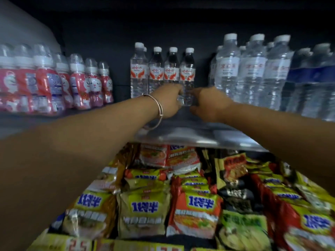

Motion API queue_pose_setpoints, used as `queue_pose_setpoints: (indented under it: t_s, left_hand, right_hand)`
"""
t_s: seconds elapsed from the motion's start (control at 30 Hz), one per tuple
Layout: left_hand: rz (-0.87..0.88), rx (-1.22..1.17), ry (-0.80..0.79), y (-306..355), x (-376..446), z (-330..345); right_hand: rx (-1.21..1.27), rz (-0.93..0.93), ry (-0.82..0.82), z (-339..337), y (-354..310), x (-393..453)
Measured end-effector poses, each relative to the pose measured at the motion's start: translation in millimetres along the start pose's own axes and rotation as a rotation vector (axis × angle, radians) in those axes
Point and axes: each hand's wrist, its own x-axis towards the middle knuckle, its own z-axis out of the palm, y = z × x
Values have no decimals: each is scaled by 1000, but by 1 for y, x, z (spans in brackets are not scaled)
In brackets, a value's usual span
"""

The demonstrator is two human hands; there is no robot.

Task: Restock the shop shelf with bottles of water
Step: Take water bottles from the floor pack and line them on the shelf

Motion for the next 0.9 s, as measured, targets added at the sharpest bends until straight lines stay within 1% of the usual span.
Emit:
queue_pose_setpoints:
  t_s: [0.1, 0.23, 0.37, 0.47, 0.6, 0.67, 0.83, 0.9]
  left_hand:
    - [56, 20, 130, 40, -38, 24]
    - [113, 57, 255, 92, -90, 78]
    - [166, 41, 314, 123, -142, 148]
    - [148, 36, 239, 129, -183, 223]
    - [154, -31, 63, 125, -252, 341]
    - [147, -76, -4, 119, -293, 401]
    - [137, -151, -191, 95, -399, 542]
    - [115, -180, -262, 84, -441, 593]
  right_hand:
    - [-20, -73, 153, 2, 26, -57]
    - [-6, -185, 314, 27, 59, -144]
    - [18, -234, 333, 81, 82, -221]
    - [18, -241, 224, 145, 93, -280]
    - [76, -200, 4, 259, 104, -363]
    - [143, -160, -116, 317, 103, -407]
    - [205, -82, -366, 465, 85, -516]
    - [239, -15, -456, 519, 69, -560]
